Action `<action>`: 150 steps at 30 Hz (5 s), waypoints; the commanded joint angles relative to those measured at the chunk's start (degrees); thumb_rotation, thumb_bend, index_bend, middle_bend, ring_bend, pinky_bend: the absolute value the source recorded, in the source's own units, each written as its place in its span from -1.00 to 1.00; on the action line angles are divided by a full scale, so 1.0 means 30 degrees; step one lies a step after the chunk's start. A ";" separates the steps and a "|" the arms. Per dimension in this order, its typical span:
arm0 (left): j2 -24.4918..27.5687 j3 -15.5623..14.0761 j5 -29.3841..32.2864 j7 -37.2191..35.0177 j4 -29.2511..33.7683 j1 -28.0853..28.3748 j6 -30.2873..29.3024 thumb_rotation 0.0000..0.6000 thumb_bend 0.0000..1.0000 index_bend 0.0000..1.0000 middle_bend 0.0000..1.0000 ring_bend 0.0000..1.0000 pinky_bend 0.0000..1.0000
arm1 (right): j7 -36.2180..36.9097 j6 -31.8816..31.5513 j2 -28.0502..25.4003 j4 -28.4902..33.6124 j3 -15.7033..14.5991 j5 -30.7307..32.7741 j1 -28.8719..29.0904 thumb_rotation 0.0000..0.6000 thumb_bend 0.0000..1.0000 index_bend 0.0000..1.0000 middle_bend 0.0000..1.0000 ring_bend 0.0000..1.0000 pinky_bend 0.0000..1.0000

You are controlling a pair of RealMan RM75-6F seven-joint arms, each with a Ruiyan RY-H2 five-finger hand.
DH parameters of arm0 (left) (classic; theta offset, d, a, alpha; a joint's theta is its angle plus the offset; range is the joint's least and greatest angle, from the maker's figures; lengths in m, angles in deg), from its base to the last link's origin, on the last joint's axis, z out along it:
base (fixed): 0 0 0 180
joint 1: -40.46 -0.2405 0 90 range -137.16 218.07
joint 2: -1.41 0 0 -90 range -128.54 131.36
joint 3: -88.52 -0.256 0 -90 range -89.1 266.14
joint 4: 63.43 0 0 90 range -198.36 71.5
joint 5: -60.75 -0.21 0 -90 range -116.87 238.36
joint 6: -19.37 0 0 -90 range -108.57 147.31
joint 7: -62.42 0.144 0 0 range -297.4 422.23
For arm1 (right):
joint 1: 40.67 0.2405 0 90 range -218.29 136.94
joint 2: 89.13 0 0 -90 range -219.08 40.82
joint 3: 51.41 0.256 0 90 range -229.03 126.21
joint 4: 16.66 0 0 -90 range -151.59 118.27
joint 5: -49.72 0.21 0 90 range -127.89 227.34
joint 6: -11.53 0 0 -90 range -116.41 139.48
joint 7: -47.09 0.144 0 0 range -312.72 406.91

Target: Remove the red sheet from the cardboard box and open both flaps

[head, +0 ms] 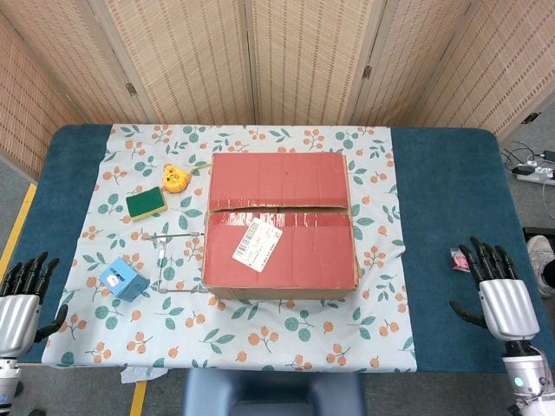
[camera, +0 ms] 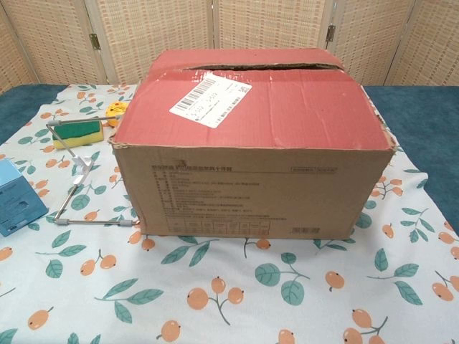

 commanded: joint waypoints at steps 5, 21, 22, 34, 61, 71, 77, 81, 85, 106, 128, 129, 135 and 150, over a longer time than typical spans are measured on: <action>-0.0250 -0.0100 -0.0282 -0.0080 -0.0181 0.0132 0.0067 1.00 -0.12 -1.00 -0.99 -0.92 -0.99 | -0.0201 0.0106 0.0093 0.0056 -0.0350 -0.0635 0.0084 0.77 -0.47 -1.00 -1.00 -1.00 -1.00; 0.0358 0.0050 0.0025 -0.2848 -0.0673 0.0118 0.0232 1.00 -0.15 -1.00 -0.99 -0.93 -0.98 | -0.1567 0.3733 -0.1381 0.4170 0.1772 -0.1075 0.4175 0.78 -0.47 -1.00 -1.00 -1.00 -1.00; 0.0415 0.0092 0.0217 -0.2977 -0.0653 0.0092 0.0297 1.00 -0.14 -1.00 -0.99 -0.94 -0.98 | -0.1571 0.4184 -0.1541 0.4713 0.2097 -0.0799 0.4595 0.78 -0.47 -1.00 -1.00 -1.00 -1.00; 0.0975 0.0335 0.1249 -0.4025 -0.0749 0.0397 0.1521 1.00 -0.06 -1.00 -0.97 -0.95 -0.98 | -0.4551 0.8525 -0.0192 0.5419 0.5677 0.5415 1.0006 0.77 -0.47 -1.00 -1.00 -1.00 -1.00; 0.1630 0.0320 0.1895 -0.5650 -0.0877 0.0280 0.2161 1.00 -0.06 -1.00 -0.97 -0.95 -0.98 | -0.6234 0.9877 0.5277 -0.2911 0.5511 0.9418 1.4929 0.77 -0.47 -1.00 -1.00 -1.00 -1.00; 0.1608 0.0334 0.1979 -0.5682 -0.0902 0.0299 0.2283 1.00 -0.06 -1.00 -0.97 -0.95 -0.98 | -0.5423 1.0259 0.5986 -0.4739 0.6198 1.0036 1.6040 0.78 -0.47 -1.00 -1.00 -1.00 -1.00; 0.1597 0.0327 0.1944 -0.5999 -0.1135 0.0386 0.2492 1.00 -0.06 -1.00 -0.97 -0.94 -0.98 | -0.5635 1.0558 0.5948 -0.5441 0.7274 1.1318 1.7149 0.78 -0.47 -1.00 -1.00 -1.00 -1.00; 0.1516 0.0398 0.2249 -0.6112 -0.1298 0.0535 0.2915 1.00 -0.06 -1.00 -0.97 -0.94 -0.98 | -0.6014 1.0525 0.5667 -0.5887 0.7996 1.2310 1.7822 0.78 -0.47 -1.00 -1.00 -1.00 -1.00; 0.1477 0.0487 0.2611 -0.6415 -0.1613 0.0699 0.3436 1.00 -0.06 -1.00 -0.97 -0.93 -0.98 | -0.6499 1.0938 0.5332 -0.6738 0.8643 1.3734 1.8617 0.78 -0.47 -1.00 -1.00 -1.00 -1.00; 0.1075 0.0988 0.4807 -0.7294 -0.3428 0.1964 0.6915 1.00 -0.06 -1.00 -0.97 -0.93 -0.97 | -0.2113 1.8261 0.8760 -2.2268 0.7807 1.3888 2.1638 0.79 -0.47 -1.00 -1.00 -1.00 -1.00; 0.0711 0.0849 0.5157 -0.5355 -0.3071 0.2442 0.7502 1.00 -0.06 -0.78 -0.90 -0.88 -0.97 | 1.2544 2.6699 -0.5618 0.0545 1.2234 0.9826 1.1812 0.79 -0.47 -1.00 -1.00 -0.92 -1.00; 0.0662 0.0873 0.5261 -0.5182 -0.3087 0.2534 0.7629 1.00 -0.06 -0.78 -0.90 -0.88 -0.97 | 1.2845 2.7296 -0.5631 0.0777 1.3067 0.9955 1.1135 0.79 -0.47 -1.00 -1.00 -0.90 -1.00; 0.0474 0.1071 0.5979 -0.4851 -0.3371 0.3007 0.8508 1.00 -0.06 -0.57 -0.83 -0.84 -0.97 | 1.2437 3.1426 -0.3859 0.0494 1.8013 1.2125 0.7444 0.81 -0.47 -1.00 -1.00 -0.86 -1.00; 0.0201 0.1102 0.6581 -0.4414 -0.3711 0.3248 0.8929 1.00 -0.06 -0.60 -0.81 -0.83 -0.97 | 0.5741 4.2384 0.3109 -0.8608 2.1634 1.9881 0.6025 0.82 -0.47 -1.00 -1.00 -0.86 -0.97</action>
